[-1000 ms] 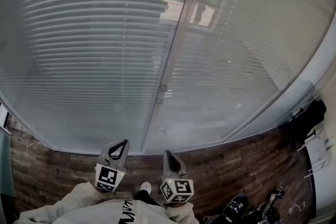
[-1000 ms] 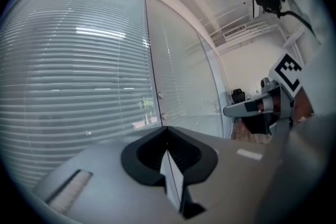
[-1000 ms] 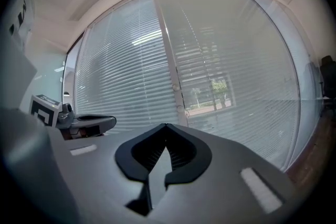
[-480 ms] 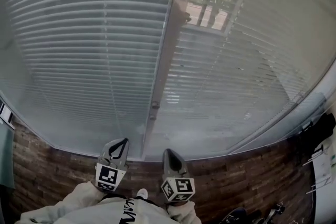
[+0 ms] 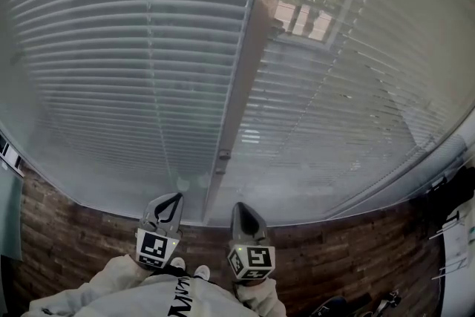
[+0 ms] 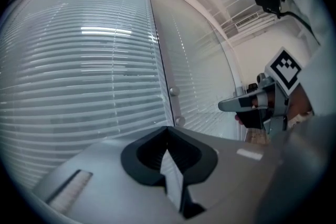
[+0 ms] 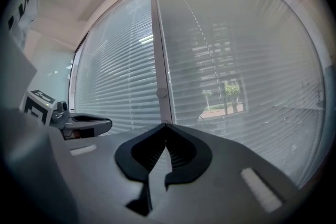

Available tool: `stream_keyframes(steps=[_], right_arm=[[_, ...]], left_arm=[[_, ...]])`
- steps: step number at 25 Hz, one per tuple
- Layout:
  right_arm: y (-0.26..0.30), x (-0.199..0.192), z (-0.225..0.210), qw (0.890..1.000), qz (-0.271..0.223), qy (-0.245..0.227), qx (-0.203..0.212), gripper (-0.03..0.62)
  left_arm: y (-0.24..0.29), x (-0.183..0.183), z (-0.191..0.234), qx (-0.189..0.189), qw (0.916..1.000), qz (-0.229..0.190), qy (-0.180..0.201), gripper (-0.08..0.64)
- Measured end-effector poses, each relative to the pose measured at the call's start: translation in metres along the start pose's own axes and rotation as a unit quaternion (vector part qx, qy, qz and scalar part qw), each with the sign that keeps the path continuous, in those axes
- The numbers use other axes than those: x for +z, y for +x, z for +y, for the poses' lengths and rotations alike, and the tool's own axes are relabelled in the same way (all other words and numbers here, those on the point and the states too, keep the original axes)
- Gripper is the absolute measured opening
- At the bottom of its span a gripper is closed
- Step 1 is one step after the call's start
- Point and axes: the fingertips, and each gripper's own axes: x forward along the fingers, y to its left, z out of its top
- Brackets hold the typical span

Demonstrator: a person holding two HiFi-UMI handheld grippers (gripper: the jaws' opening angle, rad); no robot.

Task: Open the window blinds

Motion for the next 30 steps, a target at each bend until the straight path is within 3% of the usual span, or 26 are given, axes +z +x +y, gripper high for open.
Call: stream_keyframes(steps=[8, 15, 18, 23, 30], right_arm=[[0.022, 0.017, 0.002, 0.999, 0.001, -0.046, -0.021, 0.069], [0.047, 0.036, 0.017, 0.987, 0.019, -0.156, -0.015, 0.188], [0.056, 0.045, 0.024, 0.974, 0.021, -0.225, -0.019, 0.203], [0.07, 0.051, 0.03, 0.942, 0.043, -0.332, -0.036, 0.204], [0.084, 0.055, 0.027, 0.897, 0.063, -0.434, -0.055, 0.204]], left_arm=[[0.013, -0.001, 0.013, -0.018, 0.9998, -0.004, -0.003, 0.0], [0.025, 0.001, 0.017, -0.039, 0.9991, -0.012, -0.01, 0.0], [0.028, 0.002, 0.018, -0.044, 0.9988, -0.017, -0.014, 0.0], [0.032, 0.003, 0.02, -0.048, 0.9984, -0.025, -0.017, 0.0], [0.035, -0.004, 0.026, -0.05, 0.998, -0.028, -0.025, 0.0]])
